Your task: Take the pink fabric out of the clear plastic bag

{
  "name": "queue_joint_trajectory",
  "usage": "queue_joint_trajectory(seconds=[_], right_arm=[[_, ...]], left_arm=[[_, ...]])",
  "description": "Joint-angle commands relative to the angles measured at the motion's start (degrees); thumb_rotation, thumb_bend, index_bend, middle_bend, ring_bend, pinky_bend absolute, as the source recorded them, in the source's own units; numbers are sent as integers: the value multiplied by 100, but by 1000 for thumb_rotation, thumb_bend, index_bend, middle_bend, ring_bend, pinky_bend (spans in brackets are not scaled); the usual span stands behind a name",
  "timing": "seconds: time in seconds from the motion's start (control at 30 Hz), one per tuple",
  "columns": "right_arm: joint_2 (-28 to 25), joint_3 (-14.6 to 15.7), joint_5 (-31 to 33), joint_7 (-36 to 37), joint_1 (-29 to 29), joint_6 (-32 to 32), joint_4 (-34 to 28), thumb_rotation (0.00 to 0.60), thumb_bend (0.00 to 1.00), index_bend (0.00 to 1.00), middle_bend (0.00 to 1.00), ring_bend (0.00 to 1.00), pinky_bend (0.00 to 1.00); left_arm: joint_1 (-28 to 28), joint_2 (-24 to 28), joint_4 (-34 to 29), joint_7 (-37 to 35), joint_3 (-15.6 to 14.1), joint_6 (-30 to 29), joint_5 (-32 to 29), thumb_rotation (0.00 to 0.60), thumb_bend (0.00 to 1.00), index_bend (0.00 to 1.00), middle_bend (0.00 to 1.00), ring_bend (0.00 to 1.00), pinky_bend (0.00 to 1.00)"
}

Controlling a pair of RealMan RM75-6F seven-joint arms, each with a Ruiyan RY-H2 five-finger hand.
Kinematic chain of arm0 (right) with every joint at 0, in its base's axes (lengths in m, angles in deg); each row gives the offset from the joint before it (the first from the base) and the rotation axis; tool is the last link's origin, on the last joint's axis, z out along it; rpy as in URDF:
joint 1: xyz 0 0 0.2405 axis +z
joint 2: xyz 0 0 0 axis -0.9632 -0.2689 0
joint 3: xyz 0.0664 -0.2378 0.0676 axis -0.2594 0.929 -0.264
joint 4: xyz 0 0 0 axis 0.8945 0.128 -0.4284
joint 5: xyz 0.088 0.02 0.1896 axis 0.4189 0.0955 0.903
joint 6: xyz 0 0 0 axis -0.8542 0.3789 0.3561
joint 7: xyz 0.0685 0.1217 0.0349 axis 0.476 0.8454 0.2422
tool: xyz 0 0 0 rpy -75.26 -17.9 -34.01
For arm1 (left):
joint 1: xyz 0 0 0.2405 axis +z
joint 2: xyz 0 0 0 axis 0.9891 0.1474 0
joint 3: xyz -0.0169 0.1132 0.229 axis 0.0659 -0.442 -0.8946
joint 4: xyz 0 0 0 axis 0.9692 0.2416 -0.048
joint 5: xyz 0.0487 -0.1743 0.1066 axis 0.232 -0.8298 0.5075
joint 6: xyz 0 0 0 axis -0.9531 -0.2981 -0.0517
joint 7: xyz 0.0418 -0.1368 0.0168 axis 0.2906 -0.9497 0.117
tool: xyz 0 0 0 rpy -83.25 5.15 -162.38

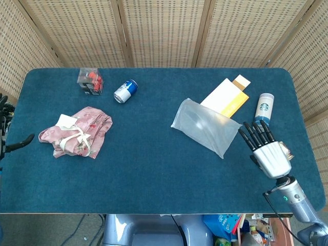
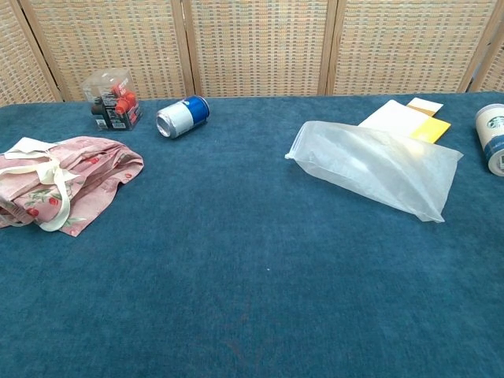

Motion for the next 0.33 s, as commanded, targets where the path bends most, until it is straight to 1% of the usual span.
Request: queue_joint_trajectory(seconds=[0.03,0.17,0.27,0.33], right_arm=[[-12,-127,342,500,-436,-267,-543,600,0,0,0,0,0],[-18,-164,544,596,-725,-303,-961,600,0,0,0,0,0],[-12,-164,702,611,-951,-315,-1234,600,0,0,0,0,0],[14,-180,713,569,-1044,-371,-1313,600,0,0,0,0,0]], left_arm=[[435,-309,121,-183,-352,-417,270,600,181,0,0,0,0],[803,-667,401,-212,-684,-637,414,600,181,0,0,0,0],[987,-859,554,194,-902,-847,646,600,179,0,0,0,0],[1028,-901,541,348,-933,-960,790,600,179,0,0,0,0]])
